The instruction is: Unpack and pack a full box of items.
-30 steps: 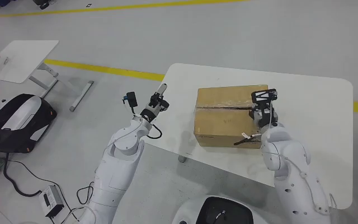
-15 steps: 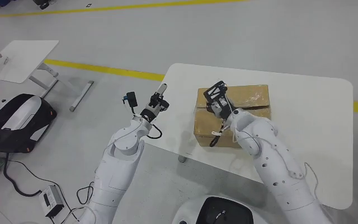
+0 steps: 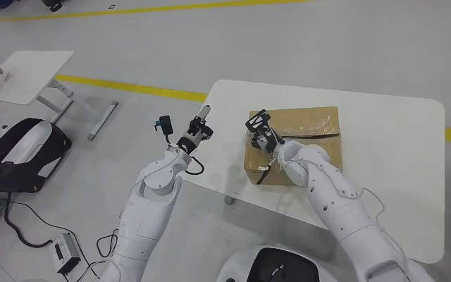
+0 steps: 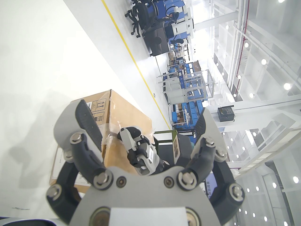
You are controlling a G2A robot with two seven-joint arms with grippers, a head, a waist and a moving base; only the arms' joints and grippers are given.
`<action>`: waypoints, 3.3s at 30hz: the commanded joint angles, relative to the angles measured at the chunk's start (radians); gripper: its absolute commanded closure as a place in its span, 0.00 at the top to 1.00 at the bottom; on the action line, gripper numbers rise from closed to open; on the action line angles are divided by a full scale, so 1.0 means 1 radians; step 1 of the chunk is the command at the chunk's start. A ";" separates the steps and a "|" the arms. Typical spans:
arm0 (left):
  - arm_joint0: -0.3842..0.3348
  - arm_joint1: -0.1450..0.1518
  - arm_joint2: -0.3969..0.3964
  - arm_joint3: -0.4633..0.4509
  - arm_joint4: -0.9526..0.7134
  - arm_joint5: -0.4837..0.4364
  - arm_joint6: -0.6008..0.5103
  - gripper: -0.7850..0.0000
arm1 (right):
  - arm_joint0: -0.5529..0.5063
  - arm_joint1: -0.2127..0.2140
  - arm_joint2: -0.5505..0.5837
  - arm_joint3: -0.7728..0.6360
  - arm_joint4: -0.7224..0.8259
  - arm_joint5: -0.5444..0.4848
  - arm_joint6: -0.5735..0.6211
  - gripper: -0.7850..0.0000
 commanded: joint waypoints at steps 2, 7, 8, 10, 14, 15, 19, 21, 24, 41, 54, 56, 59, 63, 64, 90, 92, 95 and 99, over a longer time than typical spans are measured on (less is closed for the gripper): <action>0.000 0.000 0.000 0.000 0.000 0.000 0.000 1.00 | -0.003 0.002 0.013 0.013 -0.002 0.025 -0.001 0.00; 0.000 0.000 0.000 0.000 0.000 0.000 0.000 1.00 | -0.024 0.025 0.062 -0.004 -0.010 0.070 0.006 0.00; 0.000 0.000 0.000 0.000 0.000 0.000 0.000 1.00 | -0.034 0.031 0.074 -0.016 -0.011 0.079 0.009 0.00; 0.000 0.000 0.000 0.000 0.000 0.000 0.000 1.00 | -0.056 0.046 0.099 -0.050 -0.018 0.093 0.018 0.00; 0.000 0.000 0.000 0.000 0.000 0.000 0.000 1.00 | -0.116 0.082 0.161 -0.155 -0.044 0.125 0.047 0.00; 0.000 0.000 0.000 0.000 0.000 0.000 0.000 1.00 | -0.135 0.092 0.177 -0.190 -0.057 0.133 0.061 0.00; 0.000 0.000 0.000 0.000 0.000 0.000 0.000 1.00 | -0.226 0.133 0.255 -0.353 -0.110 0.168 0.124 0.00; 0.000 0.000 0.000 0.000 0.000 0.000 0.000 1.00 | -0.276 0.153 0.297 -0.436 -0.145 0.182 0.164 0.00; 0.000 0.000 0.000 0.000 0.000 0.000 0.000 1.00 | -0.352 0.179 0.361 -0.555 -0.177 0.190 0.213 0.00; 0.000 0.000 0.000 0.000 0.000 0.000 0.000 1.00 | -0.608 0.239 0.572 -0.959 -0.193 0.192 0.238 0.00; 0.000 0.000 0.000 0.000 0.000 0.000 0.000 1.00 | -0.779 0.255 0.684 -1.003 -0.266 0.360 -0.050 0.00; 0.000 0.000 0.000 0.000 0.000 0.000 0.000 1.00 | -0.793 0.256 0.695 -0.971 -0.252 0.364 -0.066 0.00; 0.000 0.000 0.000 0.000 0.000 0.000 0.000 1.00 | -0.784 0.255 0.691 -0.903 -0.200 0.331 -0.084 0.00; 0.000 0.000 0.000 0.000 0.000 0.000 0.000 1.00 | -0.744 0.250 0.653 -0.815 -0.178 0.295 -0.090 0.00; 0.000 0.000 0.000 0.000 0.000 0.000 0.000 1.00 | -0.735 0.249 0.644 -0.799 -0.170 0.286 -0.093 0.00; 0.000 0.000 0.000 0.000 0.000 0.000 0.000 1.00 | -0.756 0.250 0.606 -1.013 -0.275 0.416 -0.015 0.00; 0.000 0.000 0.000 0.000 0.000 0.000 0.000 1.00 | -0.756 0.250 0.606 -1.013 -0.275 0.416 -0.015 0.00; 0.000 0.000 0.000 0.000 0.000 0.000 0.000 1.00 | -0.756 0.250 0.606 -1.013 -0.275 0.416 -0.015 0.01; 0.000 0.000 0.000 0.000 0.000 0.000 0.000 1.00 | -0.756 0.250 0.606 -1.013 -0.275 0.416 -0.015 0.21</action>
